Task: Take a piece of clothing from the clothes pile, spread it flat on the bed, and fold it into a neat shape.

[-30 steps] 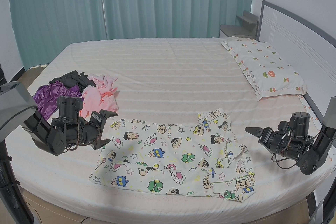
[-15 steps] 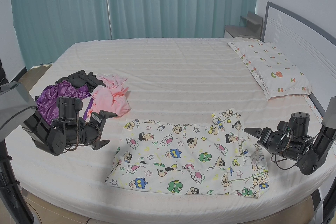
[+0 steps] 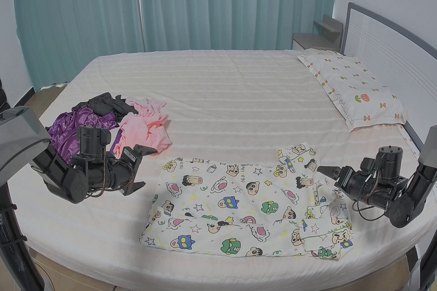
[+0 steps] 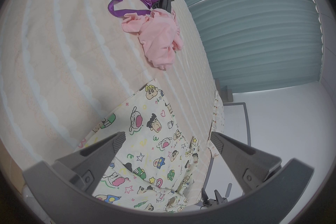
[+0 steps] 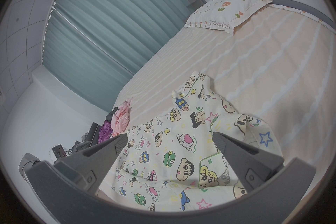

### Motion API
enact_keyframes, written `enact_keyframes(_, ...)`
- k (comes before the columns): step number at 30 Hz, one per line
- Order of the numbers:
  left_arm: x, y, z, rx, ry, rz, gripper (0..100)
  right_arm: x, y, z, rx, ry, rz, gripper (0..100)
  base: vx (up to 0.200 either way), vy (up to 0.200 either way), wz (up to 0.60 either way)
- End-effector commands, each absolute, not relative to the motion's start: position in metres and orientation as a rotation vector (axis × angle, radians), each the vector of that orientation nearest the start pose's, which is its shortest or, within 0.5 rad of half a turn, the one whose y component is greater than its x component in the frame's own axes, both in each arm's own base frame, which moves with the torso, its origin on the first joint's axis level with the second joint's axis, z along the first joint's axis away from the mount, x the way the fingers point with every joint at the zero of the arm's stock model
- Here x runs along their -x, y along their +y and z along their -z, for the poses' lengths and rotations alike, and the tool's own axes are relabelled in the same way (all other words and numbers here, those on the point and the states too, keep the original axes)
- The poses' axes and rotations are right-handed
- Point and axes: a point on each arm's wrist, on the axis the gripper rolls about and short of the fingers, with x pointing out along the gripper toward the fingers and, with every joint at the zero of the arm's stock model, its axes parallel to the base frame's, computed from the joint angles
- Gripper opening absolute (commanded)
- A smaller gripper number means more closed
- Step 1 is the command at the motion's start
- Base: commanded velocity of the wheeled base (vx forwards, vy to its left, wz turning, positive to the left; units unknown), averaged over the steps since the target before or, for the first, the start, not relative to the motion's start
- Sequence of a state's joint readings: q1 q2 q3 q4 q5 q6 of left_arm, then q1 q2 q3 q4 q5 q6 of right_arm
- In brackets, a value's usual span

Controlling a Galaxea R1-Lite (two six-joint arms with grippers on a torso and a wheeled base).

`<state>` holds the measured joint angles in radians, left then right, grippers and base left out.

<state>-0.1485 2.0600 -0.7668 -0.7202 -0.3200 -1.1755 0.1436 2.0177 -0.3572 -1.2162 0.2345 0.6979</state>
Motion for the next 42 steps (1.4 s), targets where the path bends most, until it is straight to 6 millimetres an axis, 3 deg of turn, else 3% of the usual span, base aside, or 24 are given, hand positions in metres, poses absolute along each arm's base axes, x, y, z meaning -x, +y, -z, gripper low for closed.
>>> enact_keyframes(1, -0.341, -0.059, -0.06, 1.168, 0.785, 0.061, 100, -0.276, 0.046, -0.046, -0.697, 0.562, -0.204, 100, 0.2, 0.0, 0.0)
enact_keyframes(7, -0.342, -0.061, -0.063, 1.164, 0.774, 0.065, 100, -0.275, 0.049, -0.046, -0.694, 0.565, -0.212, 100, 0.1, 0.0, 0.0)
enact_keyframes(14, -0.344, -0.082, -0.079, 1.101, 0.665, 0.015, 100, -0.275, 0.049, -0.046, -0.692, 0.565, -0.214, 100, 0.0, 0.0, 0.0)
enact_keyframes(20, -0.357, -0.079, -0.082, 0.855, 0.656, 0.067, 100, -0.274, 0.05, -0.042, -0.672, 0.581, -0.214, 100, 0.0, 0.0, 0.0)
enact_keyframes(26, -0.368, -0.071, -0.029, 0.562, 0.792, 0.166, 100, -0.274, 0.05, -0.038, -0.656, 0.592, -0.214, 100, 0.0, 0.0, 0.0)
enact_keyframes(33, -0.382, -0.069, 0.016, 0.458, 0.873, 0.241, 100, -0.271, 0.05, -0.037, -0.635, 0.602, -0.22, 100, 0.0, 0.0, 0.0)
enact_keyframes(37, -0.394, -0.07, 0.032, 0.452, 0.874, 0.242, 100, -0.271, 0.051, -0.037, -0.633, 0.603, -0.224, 100, 0.0, 0.0, 0.0)
enact_keyframes(42, -0.406, -0.072, 0.037, 0.455, 0.851, 0.251, 100, -0.269, 0.052, -0.035, -0.629, 0.612, -0.225, 100, 0.0, 0.0, 0.0)
